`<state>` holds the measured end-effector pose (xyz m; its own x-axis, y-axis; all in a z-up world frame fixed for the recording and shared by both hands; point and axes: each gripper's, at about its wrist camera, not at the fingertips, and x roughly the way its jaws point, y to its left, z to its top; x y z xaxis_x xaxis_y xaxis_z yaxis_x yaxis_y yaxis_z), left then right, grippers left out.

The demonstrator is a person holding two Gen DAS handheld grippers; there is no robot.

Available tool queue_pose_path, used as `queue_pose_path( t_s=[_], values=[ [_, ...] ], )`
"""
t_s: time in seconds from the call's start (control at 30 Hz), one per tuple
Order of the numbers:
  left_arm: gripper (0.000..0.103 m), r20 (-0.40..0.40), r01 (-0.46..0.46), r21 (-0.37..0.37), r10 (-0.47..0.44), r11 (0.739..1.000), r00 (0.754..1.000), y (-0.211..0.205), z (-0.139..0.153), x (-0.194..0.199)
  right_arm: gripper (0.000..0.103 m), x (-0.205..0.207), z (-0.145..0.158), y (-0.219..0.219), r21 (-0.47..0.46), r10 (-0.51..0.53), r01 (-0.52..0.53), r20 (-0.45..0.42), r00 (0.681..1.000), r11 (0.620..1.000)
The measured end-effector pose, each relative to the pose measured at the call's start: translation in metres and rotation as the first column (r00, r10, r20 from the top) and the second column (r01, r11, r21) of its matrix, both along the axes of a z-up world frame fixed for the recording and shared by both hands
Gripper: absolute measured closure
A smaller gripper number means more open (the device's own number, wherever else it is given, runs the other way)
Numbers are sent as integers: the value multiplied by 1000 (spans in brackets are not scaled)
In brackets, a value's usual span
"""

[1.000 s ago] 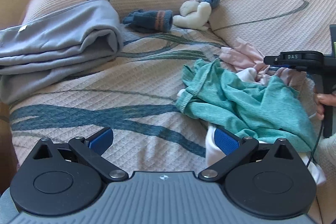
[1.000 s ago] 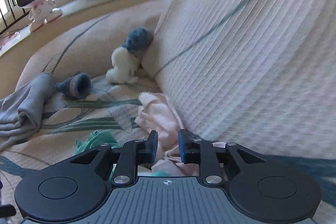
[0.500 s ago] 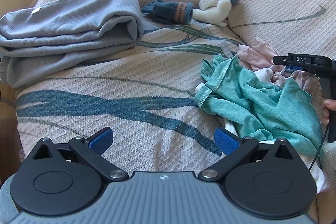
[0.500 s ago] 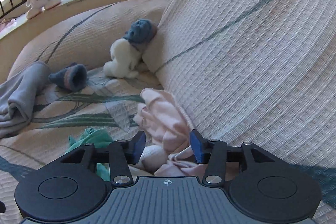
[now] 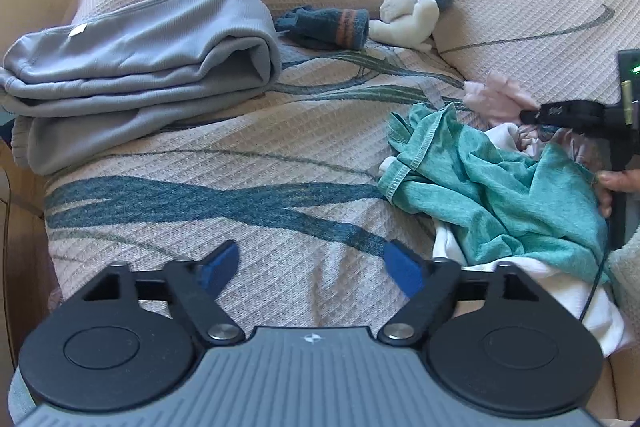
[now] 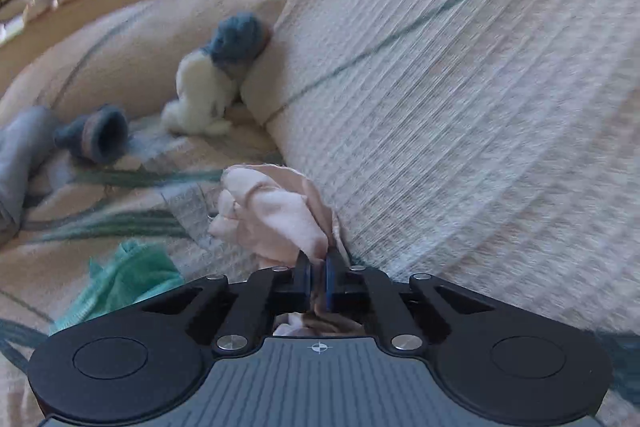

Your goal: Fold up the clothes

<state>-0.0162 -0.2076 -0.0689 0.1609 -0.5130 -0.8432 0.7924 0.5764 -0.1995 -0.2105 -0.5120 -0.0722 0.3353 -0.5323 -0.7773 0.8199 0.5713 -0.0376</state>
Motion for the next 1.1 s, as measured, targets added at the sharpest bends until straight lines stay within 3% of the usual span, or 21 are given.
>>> queue_pose_path(
  t_s=[0.2, 0.43, 0.63, 0.83, 0.97, 1.1],
  values=[
    [31, 6, -33, -12, 33, 999, 999, 10, 3, 9, 101, -9, 48, 25, -130, 15, 2, 128, 992, 992],
    [30, 20, -93, -28, 94, 995, 995, 25, 10, 20, 101, -5, 78, 38, -135, 62, -31, 233, 970, 990],
    [28, 48, -133, -24, 134, 991, 990, 34, 14, 29, 101, -3, 124, 62, -181, 161, -100, 357, 920, 978],
    [25, 74, -170, -23, 171, 985, 982, 43, 19, 36, 102, 27, 162, 105, -256, 350, -263, 403, 845, 930],
    [20, 66, -171, -27, 172, 985, 983, 48, 17, 33, 99, 49, 147, 111, -251, 376, -312, 276, 884, 917],
    [16, 63, -165, -3, 165, 986, 984, 45, 10, 30, 65, 38, 108, 92, -162, 259, -237, 132, 957, 958]
  ],
)
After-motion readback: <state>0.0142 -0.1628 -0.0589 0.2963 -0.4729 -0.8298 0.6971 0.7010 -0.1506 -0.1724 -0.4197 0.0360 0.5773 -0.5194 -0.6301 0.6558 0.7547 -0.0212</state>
